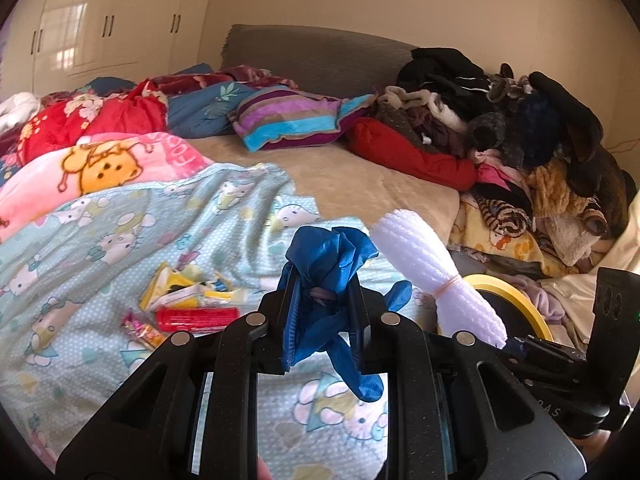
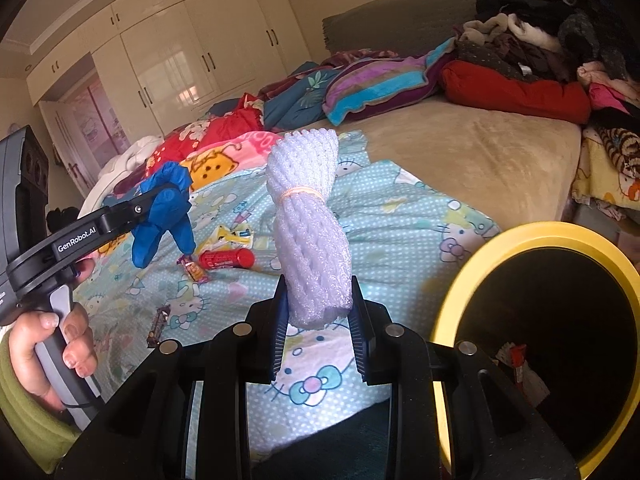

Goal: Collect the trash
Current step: 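Carry the blue glove and white foam net over the bin with both tools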

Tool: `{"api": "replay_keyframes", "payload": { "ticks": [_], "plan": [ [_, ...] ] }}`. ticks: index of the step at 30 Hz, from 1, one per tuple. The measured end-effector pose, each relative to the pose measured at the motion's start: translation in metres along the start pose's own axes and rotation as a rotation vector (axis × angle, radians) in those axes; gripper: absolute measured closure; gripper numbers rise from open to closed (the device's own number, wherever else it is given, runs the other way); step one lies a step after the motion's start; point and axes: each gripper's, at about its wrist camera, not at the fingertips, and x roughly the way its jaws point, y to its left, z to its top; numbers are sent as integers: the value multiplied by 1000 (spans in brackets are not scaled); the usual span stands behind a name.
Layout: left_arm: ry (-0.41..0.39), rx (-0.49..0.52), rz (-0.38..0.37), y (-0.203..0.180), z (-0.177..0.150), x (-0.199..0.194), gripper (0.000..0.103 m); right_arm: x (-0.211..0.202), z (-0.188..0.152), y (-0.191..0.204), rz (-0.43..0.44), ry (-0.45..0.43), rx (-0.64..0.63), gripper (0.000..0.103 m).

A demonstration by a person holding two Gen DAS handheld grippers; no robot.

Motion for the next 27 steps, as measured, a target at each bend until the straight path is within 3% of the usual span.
{"api": "replay_keyframes", "payload": {
  "ticks": [27],
  "plan": [
    [3, 79, -89, -78, -9, 12, 88, -51, -18, -54, -98, -67, 38, 76]
  ]
}}
